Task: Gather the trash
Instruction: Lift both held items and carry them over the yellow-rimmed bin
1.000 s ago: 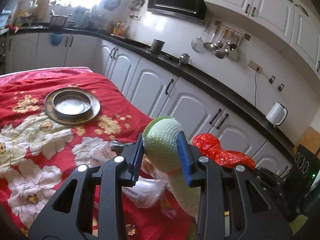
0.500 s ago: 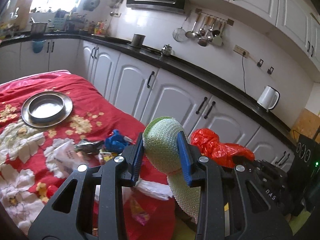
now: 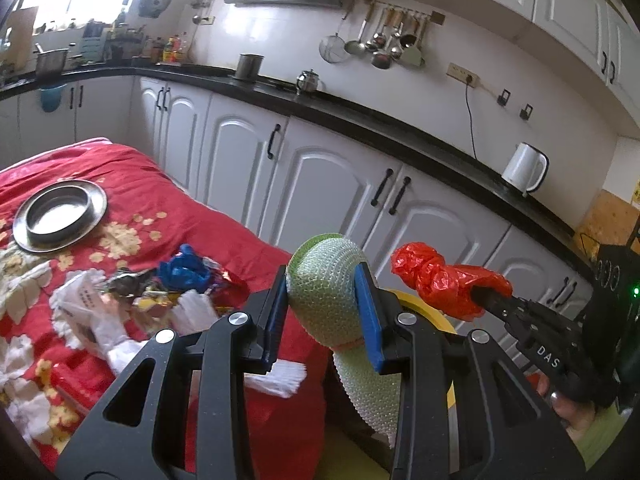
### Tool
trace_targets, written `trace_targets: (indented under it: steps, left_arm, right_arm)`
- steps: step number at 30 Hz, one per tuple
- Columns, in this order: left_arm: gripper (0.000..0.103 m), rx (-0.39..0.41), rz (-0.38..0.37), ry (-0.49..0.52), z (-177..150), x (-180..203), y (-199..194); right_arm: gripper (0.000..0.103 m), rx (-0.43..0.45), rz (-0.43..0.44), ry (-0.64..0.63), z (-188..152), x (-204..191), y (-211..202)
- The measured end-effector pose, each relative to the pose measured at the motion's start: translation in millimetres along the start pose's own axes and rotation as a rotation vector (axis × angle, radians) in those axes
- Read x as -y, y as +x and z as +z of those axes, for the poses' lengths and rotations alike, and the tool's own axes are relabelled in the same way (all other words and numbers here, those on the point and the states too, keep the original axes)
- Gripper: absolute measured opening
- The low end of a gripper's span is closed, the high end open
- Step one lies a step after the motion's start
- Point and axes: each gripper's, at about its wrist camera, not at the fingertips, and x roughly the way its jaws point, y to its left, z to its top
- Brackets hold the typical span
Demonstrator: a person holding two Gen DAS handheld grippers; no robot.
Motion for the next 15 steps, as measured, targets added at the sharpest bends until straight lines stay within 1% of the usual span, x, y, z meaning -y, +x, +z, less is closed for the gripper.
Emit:
trace_targets:
  steps: [15]
  left_arm:
    - [0.026,-0.063,-0.029,0.068,-14,44,49]
  right_arm:
    - [0.01,-0.082,-0.07,0.082,-23,45,2]
